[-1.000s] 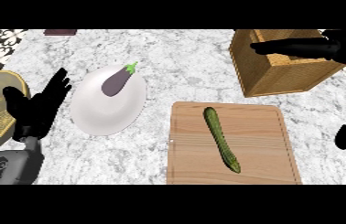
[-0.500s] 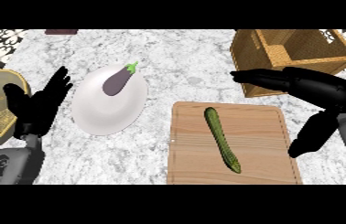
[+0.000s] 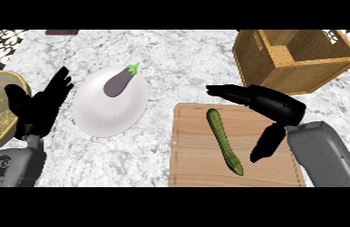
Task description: Pick the squash from the cutting board and place it in the basket
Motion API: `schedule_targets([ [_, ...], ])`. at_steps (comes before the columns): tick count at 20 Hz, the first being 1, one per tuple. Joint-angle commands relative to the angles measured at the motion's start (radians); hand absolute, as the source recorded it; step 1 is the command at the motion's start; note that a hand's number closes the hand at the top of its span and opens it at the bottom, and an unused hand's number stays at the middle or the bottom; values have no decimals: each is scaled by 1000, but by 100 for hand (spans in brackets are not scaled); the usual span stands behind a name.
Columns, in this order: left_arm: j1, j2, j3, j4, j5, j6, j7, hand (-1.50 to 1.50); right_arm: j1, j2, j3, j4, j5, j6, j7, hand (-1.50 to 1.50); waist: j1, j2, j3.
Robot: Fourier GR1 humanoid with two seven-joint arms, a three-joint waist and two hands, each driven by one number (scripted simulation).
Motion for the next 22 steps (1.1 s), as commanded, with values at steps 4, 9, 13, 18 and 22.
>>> schedule_targets([
  [4,26,-4,26,-18,-6,-40,-5,0,10,20,62,150,188,-76,-112,-150,0,-1,0],
  [9,-14,-33,38,-14,-25,-13,28,0,15,38,84,158,262,-65,-104,-150,-4,-2,0],
  [13,64,-39,52,-39,-43,-39,-22,0,-40,52,53,237,298,-56,-164,-150,-1,-1,0],
  [18,-12,-38,69,-1,-51,-63,3,0,-76,68,-3,272,300,-27,-198,-150,-3,-1,0],
  [22,12,-30,85,-30,-48,-68,25,0,10,43,29,252,301,-37,-281,-150,-3,-2,0],
])
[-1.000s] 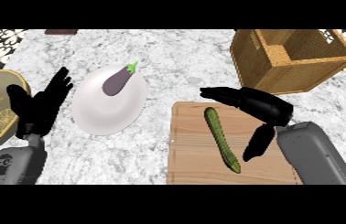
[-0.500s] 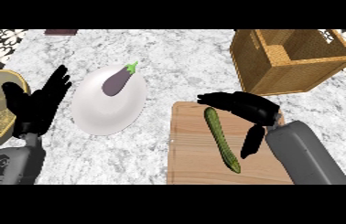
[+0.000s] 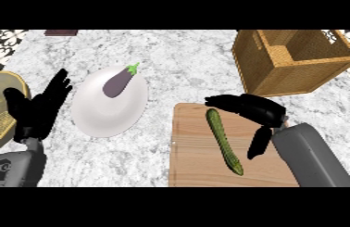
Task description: Pick the squash from the cutting board and place it in the basket
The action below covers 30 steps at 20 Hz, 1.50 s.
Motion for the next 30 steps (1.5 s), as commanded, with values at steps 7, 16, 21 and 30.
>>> schedule_targets([
  [7,-43,16,47,73,-2,-47,-21,0,77,3,41,-86,16,32,-52,-150,-5,0,0],
  [16,60,-50,8,-71,-46,-9,10,0,125,27,60,-43,149,-103,-51,-150,1,-1,0],
  [21,-59,1,59,31,-2,-60,46,0,17,67,133,17,253,-126,-61,150,5,1,0],
  [30,26,-2,74,-33,-10,-85,28,0,57,86,95,47,306,-163,-137,150,2,0,0],
])
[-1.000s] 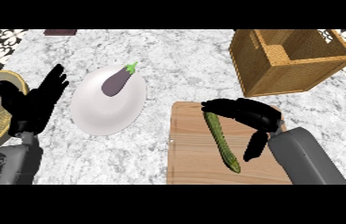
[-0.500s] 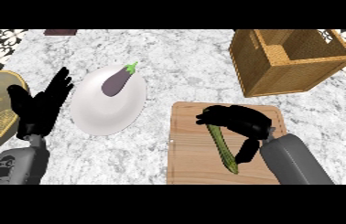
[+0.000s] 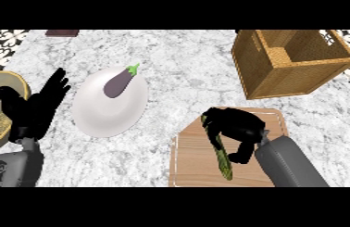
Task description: Pick the squash from the cutting board and place it in the basket
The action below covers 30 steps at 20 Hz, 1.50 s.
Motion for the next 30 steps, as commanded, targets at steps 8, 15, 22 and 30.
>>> schedule_targets([
  [8,-11,3,10,4,-3,8,-5,0,-82,182,-396,133,-26,-178,631,150,-29,35,2],
  [15,-30,-5,-11,-2,-3,-7,-12,0,-238,237,-580,146,-59,-424,1025,150,57,49,8],
  [22,-80,-30,-60,0,-10,-29,-15,0,-492,238,-620,127,44,-796,1277,150,149,58,0],
  [30,-113,-47,-99,7,-35,-25,0,0,-718,225,-659,281,361,-995,1625,150,170,67,-6],
])
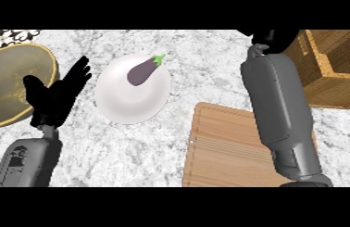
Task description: Pick the squash from the cutting board and place it in the basket
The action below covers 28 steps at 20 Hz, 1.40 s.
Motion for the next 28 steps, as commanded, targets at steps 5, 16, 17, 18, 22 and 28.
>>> schedule_targets([
  [5,-34,-15,-20,3,-24,21,16,0,-220,-51,-50,188,310,-79,326,150,5,2,1],
  [16,-52,-25,-15,29,-24,28,3,0,-445,-168,-140,350,579,6,512,150,-2,6,3],
  [17,-66,-39,-24,32,-32,42,6,0,-446,-168,-150,365,596,11,526,150,-7,11,3],
  [18,-49,-33,-17,41,-25,34,5,0,-451,-188,-152,379,632,26,541,150,-15,5,3],
  [22,-44,-28,-11,26,-20,34,11,0,-456,-224,-187,429,714,66,593,150,-14,1,5],
  [28,-41,-22,-4,43,-24,36,16,0,-472,-241,-243,461,803,92,651,150,-38,-5,7],
])
